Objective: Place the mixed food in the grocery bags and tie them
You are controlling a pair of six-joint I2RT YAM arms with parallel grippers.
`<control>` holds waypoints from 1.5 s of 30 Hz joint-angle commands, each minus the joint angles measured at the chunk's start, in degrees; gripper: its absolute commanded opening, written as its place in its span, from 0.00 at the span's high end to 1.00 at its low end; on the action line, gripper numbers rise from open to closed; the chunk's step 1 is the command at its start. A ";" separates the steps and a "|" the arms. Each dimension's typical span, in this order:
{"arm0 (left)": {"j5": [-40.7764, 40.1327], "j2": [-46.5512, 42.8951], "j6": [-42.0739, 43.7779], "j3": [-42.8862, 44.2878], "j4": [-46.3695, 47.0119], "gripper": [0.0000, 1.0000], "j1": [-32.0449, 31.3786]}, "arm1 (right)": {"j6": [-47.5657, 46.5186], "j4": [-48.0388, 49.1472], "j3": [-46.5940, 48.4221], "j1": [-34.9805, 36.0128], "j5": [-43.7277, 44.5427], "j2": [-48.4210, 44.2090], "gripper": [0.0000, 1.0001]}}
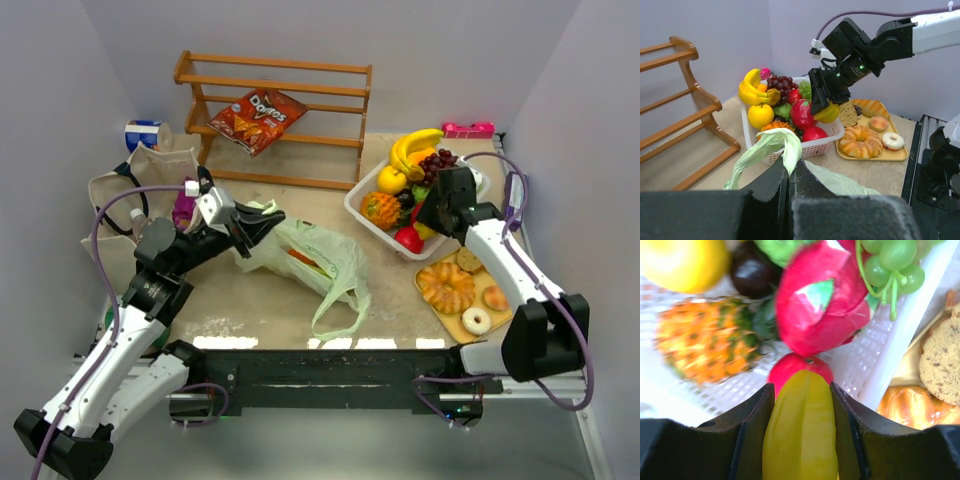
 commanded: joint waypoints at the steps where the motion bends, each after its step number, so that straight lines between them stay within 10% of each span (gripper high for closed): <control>1: 6.92 -0.49 0.69 -0.54 6.29 1.00 0.25 | -3.53 0.53 2.77 0.18 -6.21 -6.02 0.94; 13: 10.97 0.22 0.33 -0.63 7.53 1.00 0.25 | 2.25 23.19 1.89 17.12 -32.75 -15.27 1.00; 22: 11.06 -0.05 0.60 -0.80 7.53 1.00 0.25 | 5.52 37.18 6.11 32.51 -37.86 -2.26 1.00; 38: 10.97 -0.13 1.12 -0.63 7.18 1.00 0.25 | 0.51 32.61 12.26 41.13 -34.18 15.32 1.00; 45: 10.70 -0.22 1.30 -0.63 6.82 1.00 0.25 | -0.90 31.21 12.35 41.13 -31.28 14.19 0.40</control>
